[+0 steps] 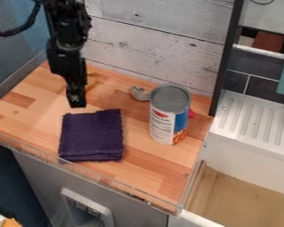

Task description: Move the purple cloth to the right bottom of the table

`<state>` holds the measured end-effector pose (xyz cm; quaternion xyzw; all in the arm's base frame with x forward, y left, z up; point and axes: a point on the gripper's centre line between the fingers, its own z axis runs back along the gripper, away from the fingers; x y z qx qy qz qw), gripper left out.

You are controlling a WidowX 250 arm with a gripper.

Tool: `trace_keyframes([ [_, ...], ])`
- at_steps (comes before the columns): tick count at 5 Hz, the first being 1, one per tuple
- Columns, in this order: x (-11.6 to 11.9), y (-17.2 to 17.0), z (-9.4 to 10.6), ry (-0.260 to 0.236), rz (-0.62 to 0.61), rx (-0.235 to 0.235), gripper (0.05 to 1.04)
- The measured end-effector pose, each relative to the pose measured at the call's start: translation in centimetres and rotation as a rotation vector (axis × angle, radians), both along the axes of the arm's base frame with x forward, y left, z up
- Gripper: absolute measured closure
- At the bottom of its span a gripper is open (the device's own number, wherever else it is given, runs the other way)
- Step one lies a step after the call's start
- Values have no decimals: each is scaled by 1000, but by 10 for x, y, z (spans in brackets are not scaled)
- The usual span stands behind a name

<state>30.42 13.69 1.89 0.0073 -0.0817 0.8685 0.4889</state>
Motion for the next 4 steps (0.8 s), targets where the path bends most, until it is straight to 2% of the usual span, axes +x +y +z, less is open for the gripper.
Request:
trace_keyframes([
  [1,-18,-21,0,-15,-148,5,82],
  [2,-31,-34,-5,-50,-190,0,83],
  [4,-37,-61,-14,-52,-269,32,82],
])
